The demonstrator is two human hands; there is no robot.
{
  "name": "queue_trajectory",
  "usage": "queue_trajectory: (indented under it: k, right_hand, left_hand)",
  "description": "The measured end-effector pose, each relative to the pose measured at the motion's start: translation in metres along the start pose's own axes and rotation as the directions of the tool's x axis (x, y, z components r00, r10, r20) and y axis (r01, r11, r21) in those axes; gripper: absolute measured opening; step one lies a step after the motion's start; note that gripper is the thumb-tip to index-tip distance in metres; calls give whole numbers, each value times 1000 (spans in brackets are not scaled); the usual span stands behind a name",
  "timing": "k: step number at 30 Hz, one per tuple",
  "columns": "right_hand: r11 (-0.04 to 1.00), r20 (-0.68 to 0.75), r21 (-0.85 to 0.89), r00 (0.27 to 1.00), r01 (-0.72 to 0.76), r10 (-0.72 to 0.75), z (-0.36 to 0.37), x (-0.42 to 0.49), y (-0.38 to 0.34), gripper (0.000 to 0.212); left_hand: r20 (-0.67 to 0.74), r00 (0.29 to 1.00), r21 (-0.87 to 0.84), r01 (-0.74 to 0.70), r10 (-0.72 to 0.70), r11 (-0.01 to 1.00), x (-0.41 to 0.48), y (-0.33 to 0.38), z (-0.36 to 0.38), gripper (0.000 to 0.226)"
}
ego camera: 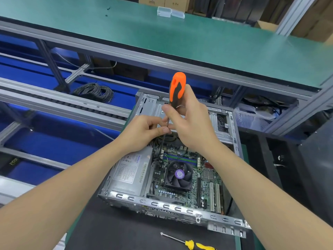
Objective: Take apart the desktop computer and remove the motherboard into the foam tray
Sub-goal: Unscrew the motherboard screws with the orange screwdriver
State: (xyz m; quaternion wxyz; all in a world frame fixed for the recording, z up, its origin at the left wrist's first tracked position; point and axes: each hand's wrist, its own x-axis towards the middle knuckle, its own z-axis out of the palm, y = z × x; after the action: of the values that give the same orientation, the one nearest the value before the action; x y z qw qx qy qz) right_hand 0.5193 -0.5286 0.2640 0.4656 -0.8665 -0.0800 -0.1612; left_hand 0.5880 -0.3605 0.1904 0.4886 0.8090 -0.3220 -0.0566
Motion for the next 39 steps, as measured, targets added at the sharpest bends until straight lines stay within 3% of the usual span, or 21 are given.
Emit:
queue_trajectory:
  k: [15, 21, 24, 26, 32, 36, 39]
  right_hand:
    - [999, 15, -42, 1000, 28, -27, 3, -1, -5, 23]
    - [999, 36, -25, 999, 24, -23, 5, -2, -2, 22]
    - [1000, 103, 18, 995, 4, -6, 1, -1, 1, 22]
    - [999, 157, 34, 988, -14, 8, -5, 2, 2, 20]
    - [996, 335, 59, 941, -65, 42, -26, 15, 3, 12]
    - [994, 382, -94, 919, -61, 93, -35, 22, -10, 9]
    - [923, 248, -382, 968, 53, 47, -38, 29, -30, 31]
  left_hand:
    - [-5, 1000, -16, 28, -29, 999, -2, 3, -3, 9]
    - [16, 1000, -27, 24, -24, 999, -3, 7, -4, 31]
    - [39, 999, -72, 32, -29, 997, -3, 5, -7, 32]
    - [85, 996, -96, 42, -34, 994, -3, 2, -9, 18]
    - [84, 996, 45, -15, 11, 999, -3, -2, -1, 8]
    - [28, 1000, 81, -3, 1, 997, -2, -3, 2, 5]
    - [31, 999, 71, -20, 18, 997, -3, -1, 2, 6]
